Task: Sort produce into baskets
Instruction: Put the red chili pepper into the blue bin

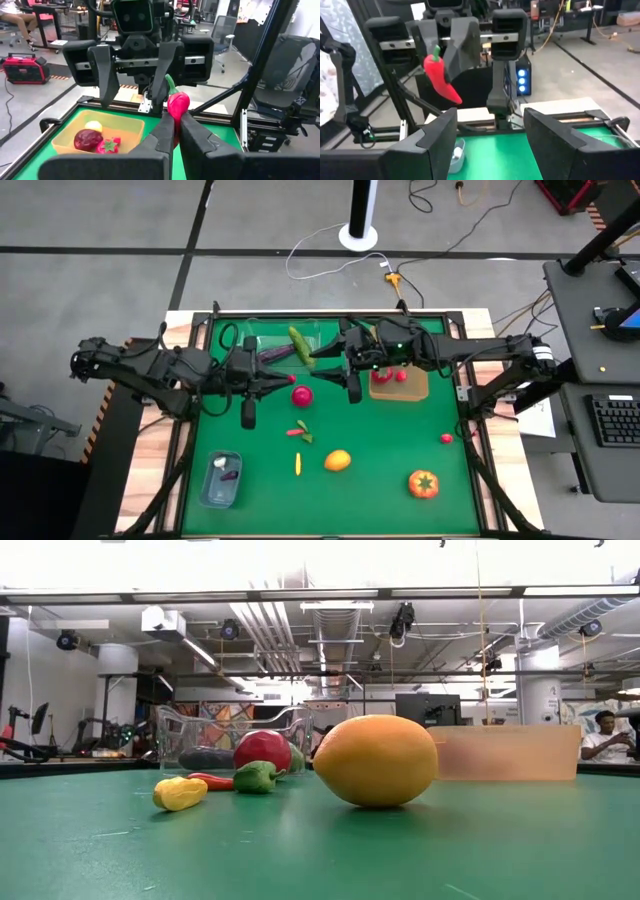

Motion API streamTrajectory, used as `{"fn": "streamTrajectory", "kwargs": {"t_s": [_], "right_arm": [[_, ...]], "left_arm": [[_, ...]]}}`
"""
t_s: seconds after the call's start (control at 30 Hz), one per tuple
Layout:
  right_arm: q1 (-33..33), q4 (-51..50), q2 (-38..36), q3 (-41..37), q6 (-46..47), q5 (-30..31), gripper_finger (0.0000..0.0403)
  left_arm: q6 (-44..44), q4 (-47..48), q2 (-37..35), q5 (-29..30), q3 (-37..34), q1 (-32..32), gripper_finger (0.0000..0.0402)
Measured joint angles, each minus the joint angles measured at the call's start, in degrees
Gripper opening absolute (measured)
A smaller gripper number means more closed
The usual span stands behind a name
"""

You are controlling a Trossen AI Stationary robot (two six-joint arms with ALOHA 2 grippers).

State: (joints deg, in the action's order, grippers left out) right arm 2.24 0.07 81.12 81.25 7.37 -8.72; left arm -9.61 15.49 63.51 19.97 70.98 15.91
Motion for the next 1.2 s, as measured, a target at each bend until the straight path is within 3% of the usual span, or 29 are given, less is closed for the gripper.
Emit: {"fn": "streamTrajectory", "kwargs": {"t_s": [0.3, 0.37, 0.47, 0.53, 0.6, 0.8, 0.97, 1.2], "right_arm": [[0.02, 3.44, 0.0, 0.0, -0.12, 0.59, 0.0219], [0.02, 3.15, 0.0, 0.0, 0.23, 1.4, 0.0219], [0.02, 3.17, -0.02, 0.0, 0.41, 1.43, 0.0219], [0.02, 3.17, -0.07, 0.0, -0.23, 1.43, 0.0219], [0.04, 3.15, 0.0, 0.0, -1.24, 1.47, 0.0219], [0.89, 3.0, 0.02, 0.0, -2.07, 2.99, 0.0219], [1.91, 2.86, 0.07, 0.0, -2.03, 3.09, 0.0219], [2.43, 2.88, 0.07, 0.0, -0.96, 2.94, 0.0219]], "left_arm": [[-1.13, 3.17, -0.52, -0.02, 0.23, -0.16, 0.0001], [-10.07, 15.84, -1.46, -2.87, 2.27, -0.07, 0.0001], [-31.89, 40.13, -1.92, -16.09, 5.22, 1.49, 0.0001], [-43.3, 50.54, -1.3, -24.21, 4.39, 5.7, 0.0001], [-50.06, 51.43, -0.42, -29.23, 2.11, 11.08, 0.0001], [-62.79, 46.65, 4.6, -35.47, -6.83, 21.85, 0.0], [-65.66, 43.65, 7.94, -41.42, -14.99, 23.84, 0.0], [-66.43, 41.13, 10.8, -43.52, -20.15, 23.75, 0.0025]]}}
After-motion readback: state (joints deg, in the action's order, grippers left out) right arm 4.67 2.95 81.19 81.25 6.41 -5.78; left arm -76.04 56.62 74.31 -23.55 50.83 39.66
